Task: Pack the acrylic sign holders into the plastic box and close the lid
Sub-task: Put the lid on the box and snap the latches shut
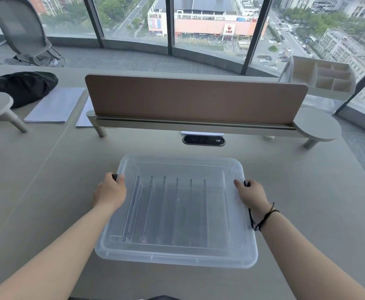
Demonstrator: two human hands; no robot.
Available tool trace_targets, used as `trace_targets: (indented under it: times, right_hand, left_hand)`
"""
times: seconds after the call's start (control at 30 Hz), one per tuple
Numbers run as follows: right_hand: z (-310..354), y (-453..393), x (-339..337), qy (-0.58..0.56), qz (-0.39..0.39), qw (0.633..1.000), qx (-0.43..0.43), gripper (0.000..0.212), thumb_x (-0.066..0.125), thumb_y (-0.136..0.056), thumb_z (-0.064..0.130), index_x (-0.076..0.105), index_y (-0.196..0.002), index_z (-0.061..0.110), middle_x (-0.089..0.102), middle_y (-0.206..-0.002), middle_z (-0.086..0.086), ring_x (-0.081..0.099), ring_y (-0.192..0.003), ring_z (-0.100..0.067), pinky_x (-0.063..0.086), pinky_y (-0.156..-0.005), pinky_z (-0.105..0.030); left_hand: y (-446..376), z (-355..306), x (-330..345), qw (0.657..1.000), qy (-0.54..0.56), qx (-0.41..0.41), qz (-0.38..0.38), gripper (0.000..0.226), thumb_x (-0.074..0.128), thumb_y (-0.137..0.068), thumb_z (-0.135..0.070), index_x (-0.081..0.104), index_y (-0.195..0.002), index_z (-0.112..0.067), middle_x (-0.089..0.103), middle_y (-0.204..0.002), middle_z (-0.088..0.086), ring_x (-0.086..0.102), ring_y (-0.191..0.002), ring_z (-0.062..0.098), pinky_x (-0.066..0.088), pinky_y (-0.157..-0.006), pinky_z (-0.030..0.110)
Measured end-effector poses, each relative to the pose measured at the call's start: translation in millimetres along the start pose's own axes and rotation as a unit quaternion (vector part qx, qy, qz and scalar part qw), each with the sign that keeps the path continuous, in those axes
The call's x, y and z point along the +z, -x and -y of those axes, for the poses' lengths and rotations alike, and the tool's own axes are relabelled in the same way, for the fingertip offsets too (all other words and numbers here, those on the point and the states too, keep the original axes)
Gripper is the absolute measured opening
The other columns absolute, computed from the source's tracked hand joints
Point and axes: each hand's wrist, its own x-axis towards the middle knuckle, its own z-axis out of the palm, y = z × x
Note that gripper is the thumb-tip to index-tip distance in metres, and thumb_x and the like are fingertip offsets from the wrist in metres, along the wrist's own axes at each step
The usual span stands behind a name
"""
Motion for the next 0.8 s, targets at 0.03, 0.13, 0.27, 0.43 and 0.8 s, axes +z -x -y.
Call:
trace_targets:
  times: [0.03, 0.13, 0.27, 0.43, 0.8]
  right_hand:
    - [1, -1, 0, -0.002, 0.002, 1.0, 0.004, 0.039, 0.059, -0.093, 0.029, 0.034, -0.066, 0.016, 0.039, -0.063, 0.0, 0.037, -0.054, -0.019, 0.031, -0.052, -0.029]
    - [1, -1, 3, -0.005, -0.014, 1.0, 0.018, 0.037, 0.058, -0.093, 0.03, 0.035, -0.066, 0.018, 0.041, -0.063, 0.001, 0.042, -0.059, -0.021, 0.032, -0.055, -0.029]
    - [4, 6, 10, 0.004, -0.032, 0.999, 0.042, 0.021, 0.054, -0.092, 0.037, 0.054, -0.092, 0.016, 0.058, -0.085, -0.002, 0.056, -0.081, -0.028, 0.042, -0.074, -0.032]
    - [6, 16, 13, -0.013, -0.049, 0.998, 0.046, 0.022, 0.05, -0.093, 0.04, 0.054, -0.101, 0.02, 0.06, -0.095, 0.0, 0.058, -0.087, -0.026, 0.04, -0.072, -0.032]
    - [12, 29, 18, 0.122, -0.095, 0.988, 0.022, 0.031, 0.033, -0.097, 0.046, 0.045, -0.101, 0.018, 0.049, -0.076, 0.005, 0.053, -0.082, -0.03, 0.041, -0.072, -0.038]
  left_hand:
    - [1, -2, 1, 1.0, -0.005, -0.009, -0.004, 0.046, 0.034, -0.1, -0.048, 0.047, -0.128, -0.013, 0.061, -0.116, 0.018, 0.057, -0.103, 0.039, 0.046, -0.086, 0.045]
    - [6, -7, 3, 0.999, -0.021, -0.02, -0.02, 0.044, 0.031, -0.101, -0.045, 0.047, -0.126, -0.013, 0.059, -0.118, 0.018, 0.056, -0.106, 0.04, 0.046, -0.087, 0.046]
    - [11, -13, 5, 0.998, -0.051, -0.024, -0.039, 0.04, 0.028, -0.102, -0.041, 0.047, -0.123, -0.012, 0.058, -0.118, 0.018, 0.057, -0.107, 0.04, 0.041, -0.081, 0.045]
    - [13, -14, 7, 0.995, -0.081, -0.014, -0.055, 0.039, 0.025, -0.102, -0.04, 0.047, -0.12, -0.012, 0.059, -0.119, 0.016, 0.059, -0.104, 0.039, 0.041, -0.079, 0.044]
    - [21, -20, 7, 0.989, -0.129, 0.015, -0.063, 0.035, 0.022, -0.104, -0.031, 0.043, -0.117, -0.005, 0.059, -0.121, 0.02, 0.061, -0.102, 0.043, 0.037, -0.072, 0.042]
